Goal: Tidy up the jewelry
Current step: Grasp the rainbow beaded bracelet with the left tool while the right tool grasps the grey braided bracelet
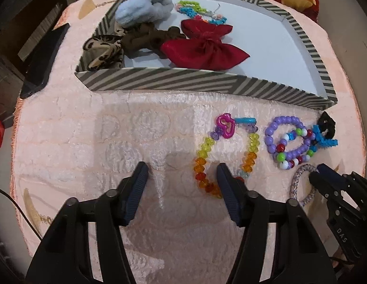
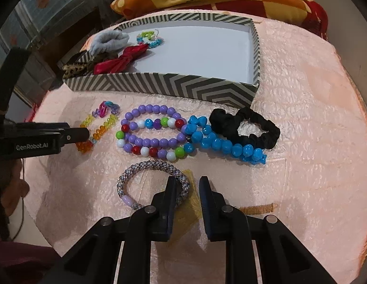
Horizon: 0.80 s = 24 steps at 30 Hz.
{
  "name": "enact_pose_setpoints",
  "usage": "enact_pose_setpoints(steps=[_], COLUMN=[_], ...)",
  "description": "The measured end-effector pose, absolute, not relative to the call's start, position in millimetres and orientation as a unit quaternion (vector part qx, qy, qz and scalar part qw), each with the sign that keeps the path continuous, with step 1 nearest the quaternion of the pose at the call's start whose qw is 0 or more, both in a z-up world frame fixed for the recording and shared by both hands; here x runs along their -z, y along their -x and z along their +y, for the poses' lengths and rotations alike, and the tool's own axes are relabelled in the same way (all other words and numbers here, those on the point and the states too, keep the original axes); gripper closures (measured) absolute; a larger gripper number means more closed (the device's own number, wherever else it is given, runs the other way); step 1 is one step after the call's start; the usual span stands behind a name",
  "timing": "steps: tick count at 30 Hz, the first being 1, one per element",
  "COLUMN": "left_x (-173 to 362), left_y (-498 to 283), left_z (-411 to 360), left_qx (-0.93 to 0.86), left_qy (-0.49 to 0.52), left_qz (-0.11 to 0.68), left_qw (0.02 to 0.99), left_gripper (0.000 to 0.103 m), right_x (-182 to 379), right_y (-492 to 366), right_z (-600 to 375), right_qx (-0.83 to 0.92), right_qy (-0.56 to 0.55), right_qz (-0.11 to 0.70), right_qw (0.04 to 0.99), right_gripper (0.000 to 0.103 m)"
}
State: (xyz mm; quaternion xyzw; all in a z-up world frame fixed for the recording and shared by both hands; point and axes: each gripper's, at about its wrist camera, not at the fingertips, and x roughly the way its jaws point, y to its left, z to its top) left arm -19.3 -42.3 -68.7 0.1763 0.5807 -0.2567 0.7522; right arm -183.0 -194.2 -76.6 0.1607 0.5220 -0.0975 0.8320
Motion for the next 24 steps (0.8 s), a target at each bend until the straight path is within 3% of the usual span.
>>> enact_pose_setpoints(steps=[1,4,6,24], left_x=[67.7,66.1,65.5,-35.2], left_y=[19.5,15.3,10.3,-7.2], left_z=[-41.8,-35.4,-30.8,-35.2], left_qx=[0.254,0.262,0.268,0.317], left_qy=[-0.182,-0.174,-0.169,-0.136], left_qz=[0.574,0.576,0.582,0.528], left_qw=[0.757,0.754,0.749,0.776], left_gripper=[0.071,0.092,0.094,0.095], right_x=[76.1,75.2,72.5,-1.1], right_y=[185.1,184.4,183.4,164.4], right_z=[-195.4,-193.9,-191.1,-203.0], right_qx=[0.096,0.092,0.083,0.068], right_qy=[-0.165,-0.166,-0.163,-0.165], right_qz=[0.521,0.519,0.514,0.449], right_qw=[0.832,0.833,0.838,0.876], right_gripper=[0.084,0.088,0.095,0.095])
